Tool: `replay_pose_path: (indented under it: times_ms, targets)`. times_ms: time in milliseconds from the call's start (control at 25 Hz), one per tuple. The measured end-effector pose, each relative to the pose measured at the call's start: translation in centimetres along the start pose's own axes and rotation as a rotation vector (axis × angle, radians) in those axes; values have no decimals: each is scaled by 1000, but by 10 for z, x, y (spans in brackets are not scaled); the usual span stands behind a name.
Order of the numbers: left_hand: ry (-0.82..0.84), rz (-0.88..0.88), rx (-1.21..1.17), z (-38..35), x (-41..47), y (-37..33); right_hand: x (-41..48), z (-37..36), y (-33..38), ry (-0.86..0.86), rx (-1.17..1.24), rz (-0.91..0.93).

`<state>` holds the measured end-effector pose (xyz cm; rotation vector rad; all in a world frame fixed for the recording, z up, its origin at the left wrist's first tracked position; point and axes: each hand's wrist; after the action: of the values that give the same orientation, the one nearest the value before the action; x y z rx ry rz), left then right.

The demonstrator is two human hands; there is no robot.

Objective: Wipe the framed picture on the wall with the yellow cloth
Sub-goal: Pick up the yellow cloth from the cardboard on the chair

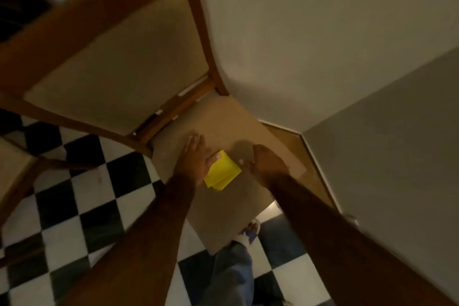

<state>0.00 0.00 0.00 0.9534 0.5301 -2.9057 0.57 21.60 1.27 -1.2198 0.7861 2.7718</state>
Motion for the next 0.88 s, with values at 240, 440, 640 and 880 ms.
replay_pose_path:
  times_ms: [240, 440, 640, 880]
  targets:
    - [58, 125, 49, -78, 39, 33, 71, -87, -17, 45, 131, -20]
    - [-18, 114, -88, -81, 43, 28, 81, -98, -16, 15, 336, -22]
    - [1, 24, -291, -30, 14, -7, 38, -41, -14, -26, 738, -154]
    - [-160, -230, -423, 73, -38, -110, -76, 96, -2, -160, 1025, -104]
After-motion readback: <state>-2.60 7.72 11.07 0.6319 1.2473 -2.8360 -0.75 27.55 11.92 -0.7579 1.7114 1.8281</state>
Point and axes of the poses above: each hand's wrist, its own x-axis towards the middle knuckle, its own z-axis out of the back of the hand, y = z × x, and after that the axes turned 8 degrees about y, right-handed
